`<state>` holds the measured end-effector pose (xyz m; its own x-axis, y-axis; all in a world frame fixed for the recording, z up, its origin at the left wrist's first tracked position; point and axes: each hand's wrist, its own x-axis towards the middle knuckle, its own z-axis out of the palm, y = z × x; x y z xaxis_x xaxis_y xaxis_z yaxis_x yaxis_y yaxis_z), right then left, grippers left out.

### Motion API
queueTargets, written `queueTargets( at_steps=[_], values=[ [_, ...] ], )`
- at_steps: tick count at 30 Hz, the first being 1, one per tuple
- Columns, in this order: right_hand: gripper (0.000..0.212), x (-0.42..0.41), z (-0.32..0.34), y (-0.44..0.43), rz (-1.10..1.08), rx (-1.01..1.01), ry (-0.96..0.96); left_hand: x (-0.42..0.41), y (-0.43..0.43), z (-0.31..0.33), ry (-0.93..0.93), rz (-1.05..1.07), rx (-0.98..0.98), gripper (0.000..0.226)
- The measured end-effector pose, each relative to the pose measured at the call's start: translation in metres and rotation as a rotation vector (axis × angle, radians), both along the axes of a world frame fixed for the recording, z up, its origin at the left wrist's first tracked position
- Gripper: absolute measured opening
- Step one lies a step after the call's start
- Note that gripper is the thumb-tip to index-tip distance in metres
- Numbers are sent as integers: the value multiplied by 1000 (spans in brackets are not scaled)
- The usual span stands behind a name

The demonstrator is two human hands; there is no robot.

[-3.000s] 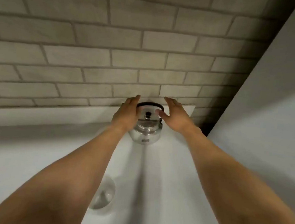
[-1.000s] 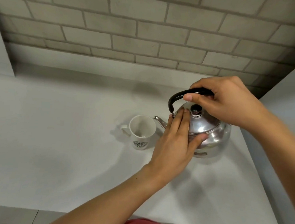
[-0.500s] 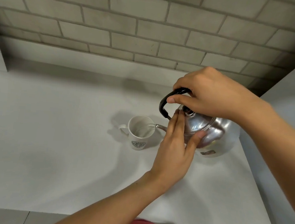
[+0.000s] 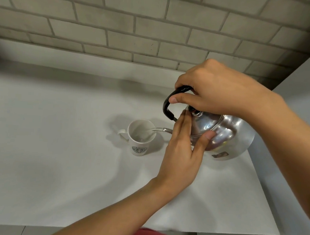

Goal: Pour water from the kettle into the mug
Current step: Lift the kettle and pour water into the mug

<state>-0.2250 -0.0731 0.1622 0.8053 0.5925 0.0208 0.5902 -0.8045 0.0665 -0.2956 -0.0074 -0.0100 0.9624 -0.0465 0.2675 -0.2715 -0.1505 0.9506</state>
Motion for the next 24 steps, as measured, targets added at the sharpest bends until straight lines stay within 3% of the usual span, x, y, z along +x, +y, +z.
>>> queueTargets(
  at_steps=[9, 24],
  values=[
    [45, -2, 6, 5, -2, -31, 10, -2, -1, 7, 5, 1, -32, 63],
    [51, -1, 12, 10, -6, -118, -2, -1, -1, 12, 3, 11, -19, 62]
  ],
)
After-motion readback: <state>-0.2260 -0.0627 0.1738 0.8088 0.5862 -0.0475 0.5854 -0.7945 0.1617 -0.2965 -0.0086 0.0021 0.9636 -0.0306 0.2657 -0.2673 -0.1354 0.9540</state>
